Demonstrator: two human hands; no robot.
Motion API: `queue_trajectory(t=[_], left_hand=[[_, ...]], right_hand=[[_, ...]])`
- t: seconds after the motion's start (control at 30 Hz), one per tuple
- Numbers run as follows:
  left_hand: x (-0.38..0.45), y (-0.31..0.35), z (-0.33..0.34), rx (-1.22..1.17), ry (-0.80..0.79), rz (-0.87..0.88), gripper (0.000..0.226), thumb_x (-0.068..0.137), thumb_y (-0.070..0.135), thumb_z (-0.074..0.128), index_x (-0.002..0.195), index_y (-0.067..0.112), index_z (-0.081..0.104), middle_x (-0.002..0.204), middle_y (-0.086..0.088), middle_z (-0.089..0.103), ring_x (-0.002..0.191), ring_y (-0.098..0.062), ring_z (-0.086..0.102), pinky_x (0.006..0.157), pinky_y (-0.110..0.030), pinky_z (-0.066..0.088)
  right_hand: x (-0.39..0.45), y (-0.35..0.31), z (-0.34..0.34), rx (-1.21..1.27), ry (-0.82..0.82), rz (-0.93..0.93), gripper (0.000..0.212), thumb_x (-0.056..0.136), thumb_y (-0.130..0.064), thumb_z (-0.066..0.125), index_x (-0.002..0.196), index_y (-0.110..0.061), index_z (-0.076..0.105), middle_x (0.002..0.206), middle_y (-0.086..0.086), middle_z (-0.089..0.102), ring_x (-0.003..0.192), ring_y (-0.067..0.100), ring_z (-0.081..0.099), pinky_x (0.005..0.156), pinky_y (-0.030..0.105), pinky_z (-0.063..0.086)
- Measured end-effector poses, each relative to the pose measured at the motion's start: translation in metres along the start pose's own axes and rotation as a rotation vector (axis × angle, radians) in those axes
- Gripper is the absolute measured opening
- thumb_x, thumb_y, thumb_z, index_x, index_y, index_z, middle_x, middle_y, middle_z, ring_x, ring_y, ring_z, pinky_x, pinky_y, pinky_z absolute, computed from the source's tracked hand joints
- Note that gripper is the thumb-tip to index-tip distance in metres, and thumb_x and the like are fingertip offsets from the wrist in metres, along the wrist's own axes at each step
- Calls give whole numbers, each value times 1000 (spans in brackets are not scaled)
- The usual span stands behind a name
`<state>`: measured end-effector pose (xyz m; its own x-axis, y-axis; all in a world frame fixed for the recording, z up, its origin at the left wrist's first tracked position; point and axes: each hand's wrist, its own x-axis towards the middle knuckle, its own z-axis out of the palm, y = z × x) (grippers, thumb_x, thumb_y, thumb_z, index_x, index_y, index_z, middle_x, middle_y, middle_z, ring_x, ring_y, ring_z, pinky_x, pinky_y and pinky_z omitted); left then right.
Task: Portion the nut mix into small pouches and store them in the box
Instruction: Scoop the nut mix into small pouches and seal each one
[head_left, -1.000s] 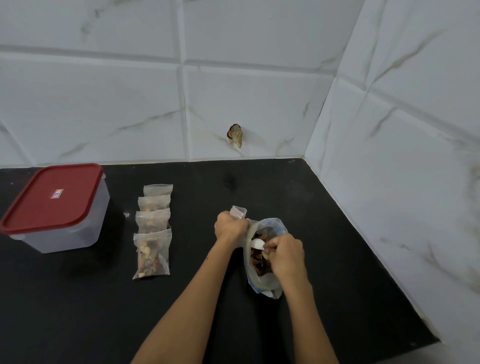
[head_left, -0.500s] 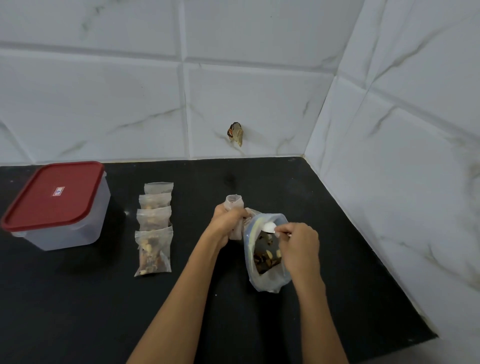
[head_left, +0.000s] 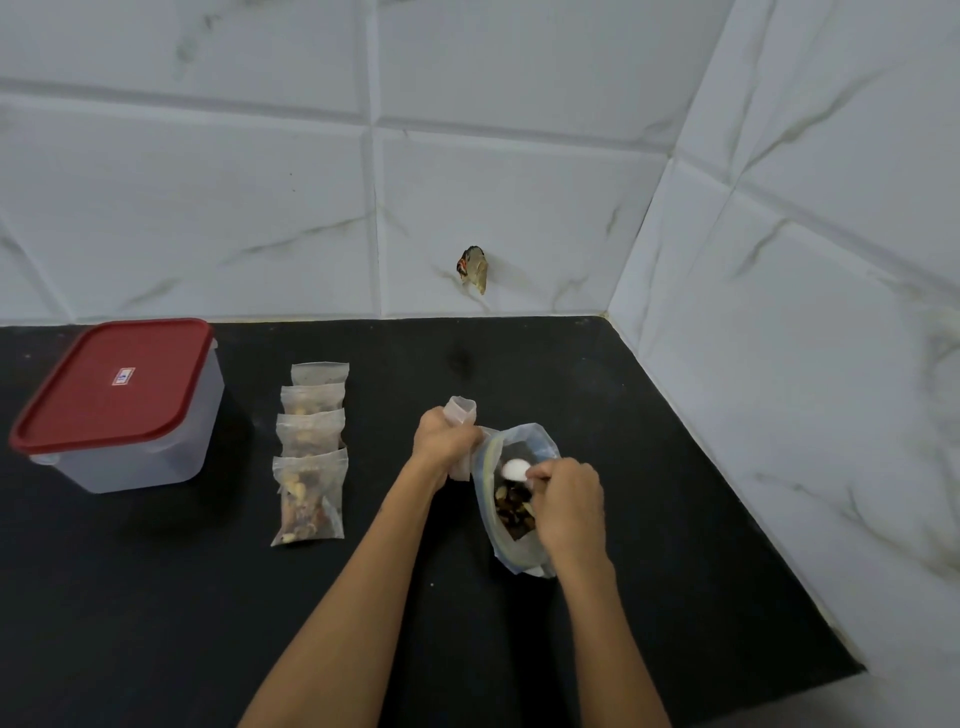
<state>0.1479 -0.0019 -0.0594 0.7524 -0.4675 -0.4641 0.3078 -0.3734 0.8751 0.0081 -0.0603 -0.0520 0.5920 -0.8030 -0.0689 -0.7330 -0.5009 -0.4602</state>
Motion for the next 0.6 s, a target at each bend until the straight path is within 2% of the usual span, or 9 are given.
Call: queue_trajectory(t=[0.07,0.17,0.33,0.43,0.5,0.6], left_hand=[[1,0,1,36,1,4,43,76,8,70,116,13,54,107,-7,63,96,-20,62,73,-33,55],[1,-1,0,88,22,4,45,76,11,70,118,12,52,111,-9,61,101,-24,61,87,-42,55],[-12,5,-7,332,153,41,44,83,25,68,120,9,49,114,-8,54,108,-24,53,77,-32,42],[-27,2,-12,261,242,100,48,84,40,69,116,9,50,109,-7,55,94,-18,51,74,-31,41],[-37,-8,-14,173,236,79,55,77,52,71,109,12,50,103,-4,58,93,-17,56,76,-33,47],[-51,-24,-10,105,119,-5,74,55,68,77,101,16,51,101,-4,63,92,-21,64,82,-41,55]], right_hand=[[-1,-1,6,-20,-74,37,21,91,-20,60,111,-19,66,114,3,57,96,15,57,83,27,51],[-2,2,-1,-35,-134,86,21,90,-19,61,110,-18,68,112,2,60,96,16,60,82,28,53],[-1,12,-23,-39,-22,73,21,89,-17,63,109,-16,67,106,1,63,93,14,60,78,26,52],[-2,10,-26,-68,5,98,22,89,-18,63,111,-15,63,104,2,64,92,14,60,77,26,53],[-6,7,-22,-90,19,92,22,90,-19,62,111,-14,61,103,3,63,91,15,60,77,27,54],[-9,6,-13,-119,8,70,18,92,-18,59,109,-13,61,101,3,62,89,14,59,71,24,51]])
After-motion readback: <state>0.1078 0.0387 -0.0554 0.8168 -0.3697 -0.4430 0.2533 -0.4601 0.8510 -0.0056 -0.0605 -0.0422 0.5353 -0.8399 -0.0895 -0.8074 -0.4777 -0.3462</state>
